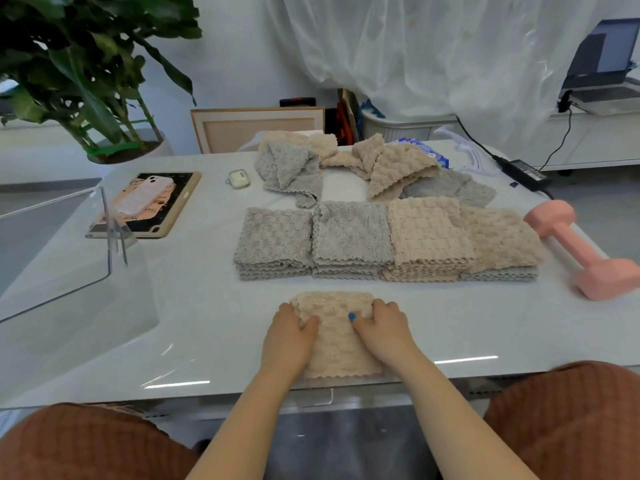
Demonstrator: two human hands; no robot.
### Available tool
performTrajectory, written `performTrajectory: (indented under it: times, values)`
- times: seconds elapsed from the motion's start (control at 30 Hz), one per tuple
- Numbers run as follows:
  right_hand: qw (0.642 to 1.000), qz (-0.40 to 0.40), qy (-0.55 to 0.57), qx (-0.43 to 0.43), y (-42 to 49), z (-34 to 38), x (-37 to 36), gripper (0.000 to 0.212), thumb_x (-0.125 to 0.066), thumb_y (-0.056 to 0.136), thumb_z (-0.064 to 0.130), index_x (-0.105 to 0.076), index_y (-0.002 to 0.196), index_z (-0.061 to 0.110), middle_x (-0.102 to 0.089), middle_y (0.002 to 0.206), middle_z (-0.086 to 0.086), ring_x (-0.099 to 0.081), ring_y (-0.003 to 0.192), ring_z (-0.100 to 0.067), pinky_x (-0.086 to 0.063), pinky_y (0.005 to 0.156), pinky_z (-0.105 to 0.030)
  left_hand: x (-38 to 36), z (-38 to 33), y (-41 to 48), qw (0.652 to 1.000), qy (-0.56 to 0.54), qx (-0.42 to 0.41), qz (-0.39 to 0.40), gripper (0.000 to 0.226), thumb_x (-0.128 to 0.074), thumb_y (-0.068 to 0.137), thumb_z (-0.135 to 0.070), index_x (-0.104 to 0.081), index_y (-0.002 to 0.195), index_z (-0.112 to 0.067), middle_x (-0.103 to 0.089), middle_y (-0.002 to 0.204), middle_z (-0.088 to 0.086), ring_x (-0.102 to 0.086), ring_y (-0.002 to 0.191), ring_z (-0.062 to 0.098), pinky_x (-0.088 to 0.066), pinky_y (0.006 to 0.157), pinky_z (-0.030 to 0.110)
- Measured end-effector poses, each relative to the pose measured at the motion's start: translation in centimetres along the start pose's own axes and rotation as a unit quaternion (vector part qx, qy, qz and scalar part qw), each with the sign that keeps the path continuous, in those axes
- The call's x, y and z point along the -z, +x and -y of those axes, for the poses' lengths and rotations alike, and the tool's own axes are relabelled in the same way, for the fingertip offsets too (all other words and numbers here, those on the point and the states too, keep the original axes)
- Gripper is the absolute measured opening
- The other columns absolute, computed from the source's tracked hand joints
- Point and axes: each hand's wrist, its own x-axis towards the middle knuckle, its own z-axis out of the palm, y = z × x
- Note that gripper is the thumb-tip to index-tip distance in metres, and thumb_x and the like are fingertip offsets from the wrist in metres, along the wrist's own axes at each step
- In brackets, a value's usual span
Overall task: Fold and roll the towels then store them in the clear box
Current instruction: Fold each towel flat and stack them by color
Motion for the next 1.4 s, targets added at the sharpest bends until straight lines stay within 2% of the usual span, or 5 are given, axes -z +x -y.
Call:
performTrajectory:
  times: [0.13,0.5,0.7,0.87,1.4]
  values:
    - [0.982,-0.033,0.187,0.018,-1.4,-0.4,3.1,0.024,-0.055,0.093,0.03,-0.042,0.108,0.016,-0.05,0.073,0.002,-0.05,0.063,-0.018,-0.035,0.05,-0.025,0.1,-2.5,-0.6,0.994,-0.092,-0.051,0.009,0.03,-0.056,0.092,-0.037,-0.041,0.102,-0.012,-0.061,0.081,0.005,-0.06,0.071,0.022,-0.049,0.065,0.036]
    - [0.903,-0.362,0.229,0.021,1.4,-9.7,18.5,0.024,-0.066,0.086,0.02,-0.043,0.092,0.012,-0.05,0.083,0.002,-0.05,0.082,-0.024,-0.037,0.071,-0.031,-8.6,-19.1,0.5,0.941,-0.189,-0.256,0.12,0.057,-0.065,0.085,-0.012,-0.023,0.122,-0.026,-0.053,0.1,-0.007,-0.058,0.091,0.007,-0.045,0.081,0.024]
    - [0.956,-0.263,0.126,0.043,9.7,-11.7,24.3,0.036,-0.046,0.086,0.003,-0.057,0.119,0.015,-0.052,0.091,-0.011,-0.049,0.069,-0.022,-0.036,0.058,-0.025,-13.9,-26.2,7.1,0.955,-0.061,-0.285,0.049,0.035,-0.052,0.092,-0.009,-0.045,0.125,-0.019,-0.038,0.12,0.007,-0.048,0.082,0.015,-0.03,0.074,0.017]
    - [0.982,-0.186,0.028,0.0,13.4,-14.1,21.2,0.057,-0.043,0.08,-0.007,-0.05,0.134,0.011,-0.048,0.125,-0.019,-0.05,0.114,-0.034,-0.041,0.094,-0.035,-17.8,-24.4,10.2,0.968,0.056,-0.227,0.087,0.04,-0.05,0.096,-0.014,-0.044,0.136,-0.012,-0.028,0.134,0.013,-0.05,0.105,0.028,-0.036,0.092,0.026]
    - [0.944,-0.322,-0.071,0.031,15.6,-10.0,22.7,0.029,-0.049,0.089,0.016,-0.063,0.113,0.022,-0.051,0.127,-0.007,-0.044,0.118,-0.029,-0.031,0.096,-0.042,-12.6,-22.8,9.8,0.924,0.203,-0.303,-0.116,0.021,-0.05,0.09,-0.025,-0.061,0.104,-0.014,-0.043,0.122,0.003,-0.052,0.102,0.022,-0.045,0.078,0.036]
